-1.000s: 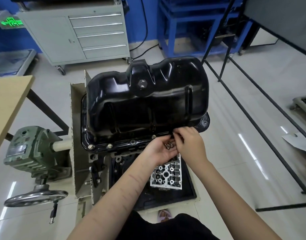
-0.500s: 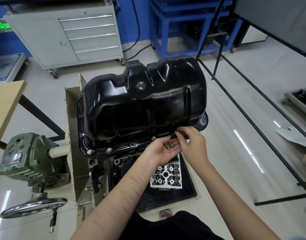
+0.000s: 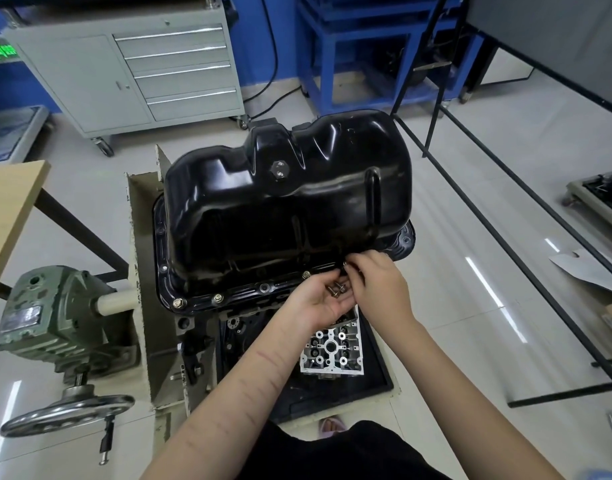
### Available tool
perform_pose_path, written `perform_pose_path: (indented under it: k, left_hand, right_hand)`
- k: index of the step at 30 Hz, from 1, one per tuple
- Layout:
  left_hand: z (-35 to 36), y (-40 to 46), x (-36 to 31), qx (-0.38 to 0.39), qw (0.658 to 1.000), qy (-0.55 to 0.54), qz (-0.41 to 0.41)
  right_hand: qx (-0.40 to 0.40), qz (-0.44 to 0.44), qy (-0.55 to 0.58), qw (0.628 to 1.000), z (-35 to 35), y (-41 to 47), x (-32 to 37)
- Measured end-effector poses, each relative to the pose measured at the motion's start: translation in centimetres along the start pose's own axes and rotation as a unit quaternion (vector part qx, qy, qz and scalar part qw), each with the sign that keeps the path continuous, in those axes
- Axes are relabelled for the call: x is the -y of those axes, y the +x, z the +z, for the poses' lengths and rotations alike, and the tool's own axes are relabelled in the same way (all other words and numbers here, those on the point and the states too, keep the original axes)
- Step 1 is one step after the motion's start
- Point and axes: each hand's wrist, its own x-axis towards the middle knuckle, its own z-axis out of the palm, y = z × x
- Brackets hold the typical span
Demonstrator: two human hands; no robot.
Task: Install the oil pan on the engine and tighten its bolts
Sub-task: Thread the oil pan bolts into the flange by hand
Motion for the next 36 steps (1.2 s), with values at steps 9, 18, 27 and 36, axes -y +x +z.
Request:
perform_pose_path:
  k: [9,18,27,36]
  left_hand:
    - [0.0,0.0,0.0,0.001,1.000,0.016,0.011]
    - [0.0,-0.1,0.0,0.013,1.000,0.018,0.009]
    - [-0.1,0.0,0.0,0.009,1.000,0.015,0.010]
    - [-0.2,0.0,0.0,0.011,1.000,0.016,0.007]
  right_hand:
    - [-0.031,0.041,-0.010,0.999,0.4,0.2,0.3]
    - [-0.016,0.042,0.006,0.999,0.5,0.0,0.0]
    - [-0.021,0.081,0.011,0.996,1.0,0.2,-0.3]
    - [-0.015,0.118,0.027,0.993,1.2,0.5,-0.4]
